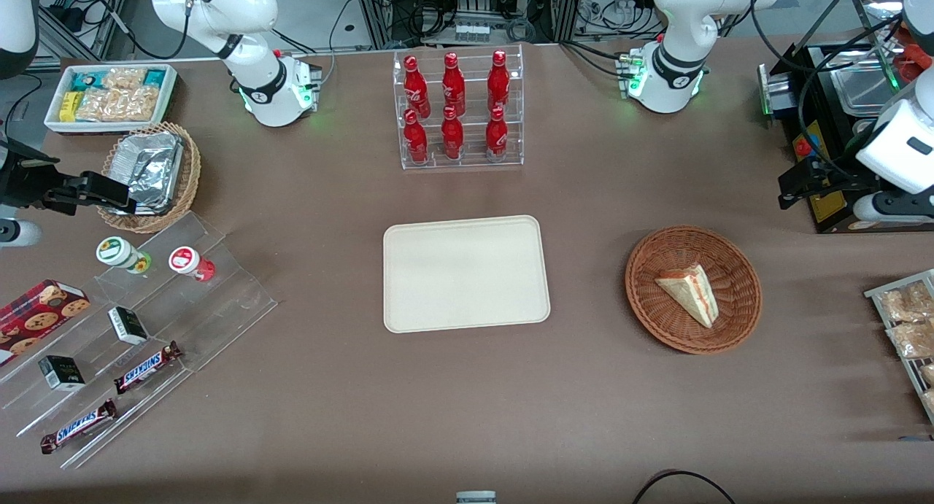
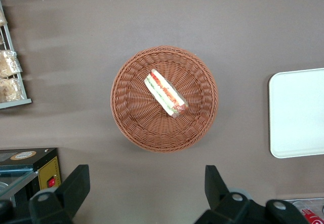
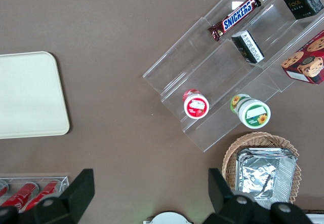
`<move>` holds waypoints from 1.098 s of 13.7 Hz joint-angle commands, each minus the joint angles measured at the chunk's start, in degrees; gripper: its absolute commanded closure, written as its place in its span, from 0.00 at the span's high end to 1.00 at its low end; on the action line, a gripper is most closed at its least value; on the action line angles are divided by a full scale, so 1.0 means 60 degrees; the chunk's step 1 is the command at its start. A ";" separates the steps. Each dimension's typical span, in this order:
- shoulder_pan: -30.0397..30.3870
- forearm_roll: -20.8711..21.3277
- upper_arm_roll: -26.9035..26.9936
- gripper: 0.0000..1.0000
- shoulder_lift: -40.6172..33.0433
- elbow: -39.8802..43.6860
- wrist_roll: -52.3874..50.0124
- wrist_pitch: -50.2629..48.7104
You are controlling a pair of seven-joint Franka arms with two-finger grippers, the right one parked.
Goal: Place sandwich from basket to tray
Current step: 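Move the left gripper over the sandwich in the wicker basket and lower it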
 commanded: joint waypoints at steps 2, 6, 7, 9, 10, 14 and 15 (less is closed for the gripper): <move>0.0062 -0.0113 -0.0020 1.00 0.0115 0.0260 0.0085 -0.0396; 0.0047 0.0048 0.0302 1.00 0.0145 -0.0164 0.0026 -0.0192; 0.0062 0.0048 0.0317 1.00 0.0116 -0.0412 -0.0046 0.0026; 0.0062 0.0048 0.0433 1.00 -0.0044 -0.1303 -0.0484 0.0931; 0.0062 0.0048 0.0507 1.00 -0.0132 -0.1873 -0.0777 0.1531; -0.0011 0.0048 0.0478 1.00 -0.0207 -0.3866 -0.3233 0.4181; -0.0055 0.0048 0.0449 1.00 -0.0192 -0.4306 -0.3879 0.4812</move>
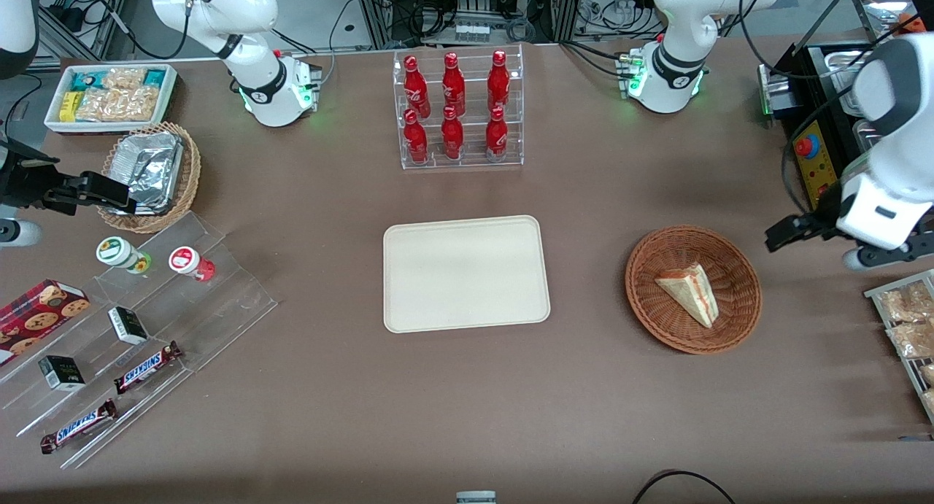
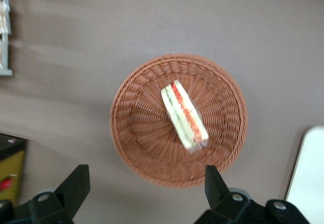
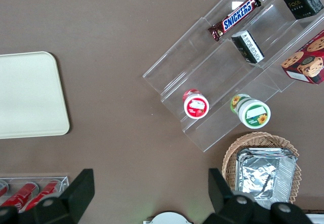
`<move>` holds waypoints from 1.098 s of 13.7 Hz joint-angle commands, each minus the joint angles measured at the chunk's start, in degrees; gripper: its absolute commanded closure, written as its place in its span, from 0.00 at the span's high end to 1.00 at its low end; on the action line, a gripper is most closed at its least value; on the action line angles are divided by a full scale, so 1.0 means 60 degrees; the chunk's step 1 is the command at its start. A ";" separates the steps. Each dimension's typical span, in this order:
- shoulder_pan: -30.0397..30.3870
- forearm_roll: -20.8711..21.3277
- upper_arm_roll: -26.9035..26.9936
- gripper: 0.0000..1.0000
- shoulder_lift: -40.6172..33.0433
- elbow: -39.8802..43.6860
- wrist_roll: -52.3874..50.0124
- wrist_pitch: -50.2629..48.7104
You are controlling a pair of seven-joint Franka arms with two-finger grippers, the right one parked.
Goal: Place sandwich from basket to tray
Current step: 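Move the left gripper over the sandwich in the wicker basket and lower it, then close the left gripper on the wrapped sandwich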
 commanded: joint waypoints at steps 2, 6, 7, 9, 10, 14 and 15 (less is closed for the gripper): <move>-0.0165 0.0019 -0.0174 1.00 -0.0231 -0.1845 -0.2596 0.2362; -0.0195 0.0019 -0.0613 1.00 0.0500 -0.2435 -0.4359 0.3950; -0.0195 0.0019 -0.0658 1.00 0.0661 -0.2464 -0.4449 0.4140; -0.0239 0.0019 -0.0731 1.00 0.1057 -0.2479 -0.4464 0.4317; -0.0268 0.0034 -0.0746 1.00 0.1276 -0.2479 -0.4479 0.4434; -0.0283 0.0034 -0.0746 1.00 0.1892 -0.2567 -0.4494 0.4947; -0.0283 0.0034 -0.0746 1.00 0.2067 -0.2567 -0.4493 0.4948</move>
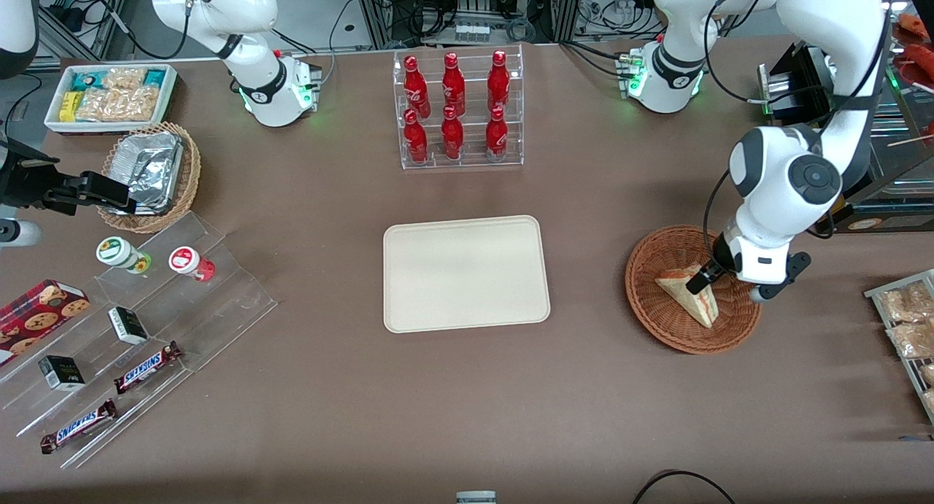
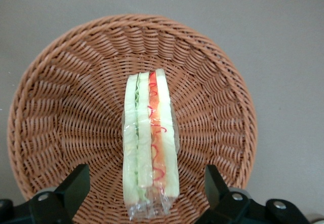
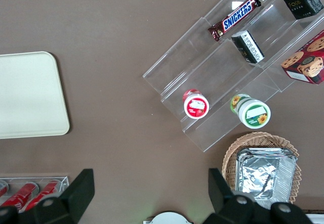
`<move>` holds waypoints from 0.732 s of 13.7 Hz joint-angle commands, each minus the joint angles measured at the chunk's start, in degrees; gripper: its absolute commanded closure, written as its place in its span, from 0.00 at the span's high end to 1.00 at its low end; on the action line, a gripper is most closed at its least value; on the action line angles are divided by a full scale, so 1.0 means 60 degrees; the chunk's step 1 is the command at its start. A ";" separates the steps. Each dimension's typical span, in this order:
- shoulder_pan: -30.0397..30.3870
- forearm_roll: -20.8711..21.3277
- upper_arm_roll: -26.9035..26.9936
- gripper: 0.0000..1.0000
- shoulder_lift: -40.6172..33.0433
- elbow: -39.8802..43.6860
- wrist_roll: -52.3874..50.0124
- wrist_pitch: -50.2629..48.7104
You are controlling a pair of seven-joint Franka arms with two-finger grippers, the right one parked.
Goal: Place sandwich from basket to tray
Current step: 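Close the left gripper on the wrapped sandwich, then lift the sandwich and carry it toward the cream tray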
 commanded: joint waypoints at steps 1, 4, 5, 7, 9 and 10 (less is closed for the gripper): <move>-0.0050 0.0036 0.0003 1.00 0.0387 -0.0036 -0.0206 0.0257; -0.0064 0.0036 -0.0011 1.00 0.0695 -0.0065 -0.0206 0.0550; -0.0064 0.0036 -0.0026 1.00 0.0740 -0.0065 -0.0206 0.0550; -0.0064 0.0036 -0.0041 0.79 0.0813 -0.0065 -0.0206 0.0550; -0.0079 0.0036 -0.0041 0.04 0.0828 -0.0036 -0.0192 0.0506; -0.0079 0.0021 -0.0055 0.00 0.0814 -0.0021 -0.0191 0.0477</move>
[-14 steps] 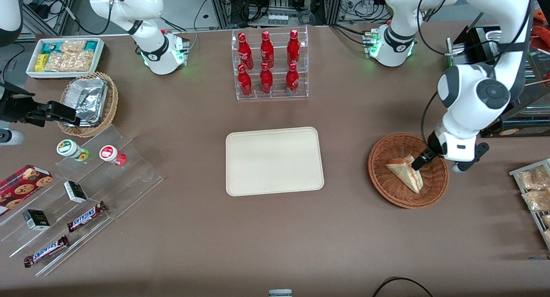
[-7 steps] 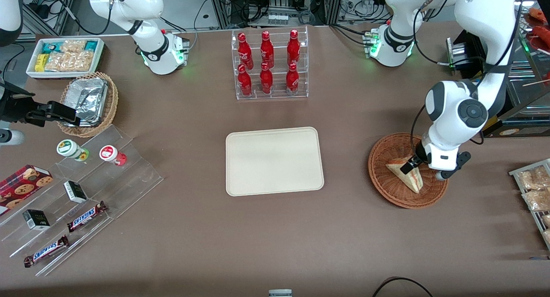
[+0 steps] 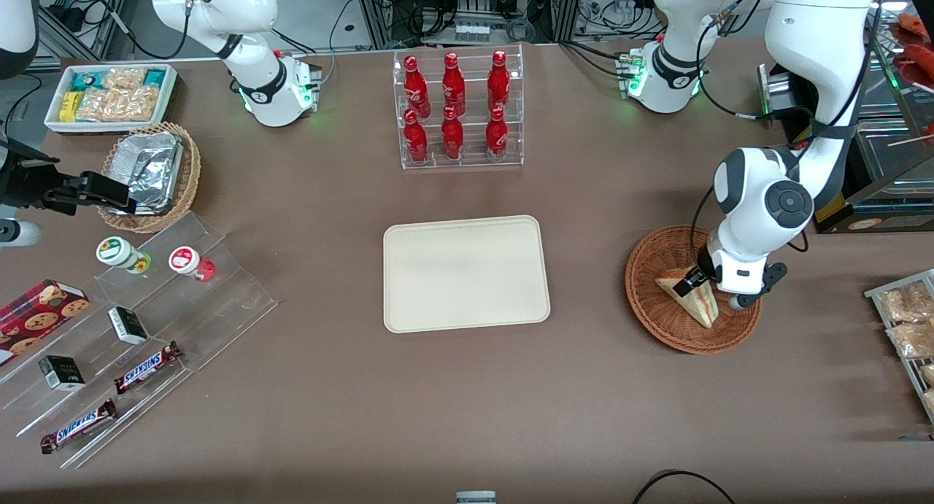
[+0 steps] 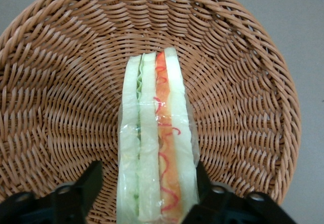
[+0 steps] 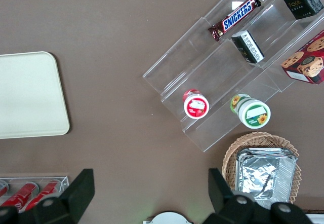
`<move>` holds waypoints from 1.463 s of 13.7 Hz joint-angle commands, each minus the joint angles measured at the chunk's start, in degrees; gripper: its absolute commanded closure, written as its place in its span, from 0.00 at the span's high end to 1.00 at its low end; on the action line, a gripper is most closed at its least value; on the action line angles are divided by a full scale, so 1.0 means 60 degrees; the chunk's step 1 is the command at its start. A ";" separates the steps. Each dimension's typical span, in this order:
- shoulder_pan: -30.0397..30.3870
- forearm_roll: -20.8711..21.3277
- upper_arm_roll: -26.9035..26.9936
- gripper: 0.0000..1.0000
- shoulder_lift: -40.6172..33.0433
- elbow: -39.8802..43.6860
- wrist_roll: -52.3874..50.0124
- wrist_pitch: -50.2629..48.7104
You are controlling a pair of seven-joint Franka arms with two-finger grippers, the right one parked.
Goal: Place sandwich from basket to tray
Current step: 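Lift the sandwich and carry it toward the cream tray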
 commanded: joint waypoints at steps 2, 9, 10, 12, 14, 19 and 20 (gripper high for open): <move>-0.0054 0.0021 -0.0129 0.00 -0.0202 0.0103 -0.0159 0.0021; -0.0068 0.0621 -0.1152 0.00 -0.1491 0.2692 0.0162 -0.4924; -0.0068 0.0651 -0.1475 0.00 -0.1536 0.3175 0.0439 -0.5307; -0.0315 0.0651 -0.2250 0.00 -0.1420 0.4098 0.0354 -0.6113; -0.1178 0.0651 -0.2298 0.00 -0.1142 0.4614 0.0107 -0.6220; -0.3273 0.0753 -0.2313 0.00 0.0364 0.5783 -0.1063 -0.6073; -0.3610 0.0971 -0.2313 0.00 0.0789 0.6121 -0.1299 -0.6073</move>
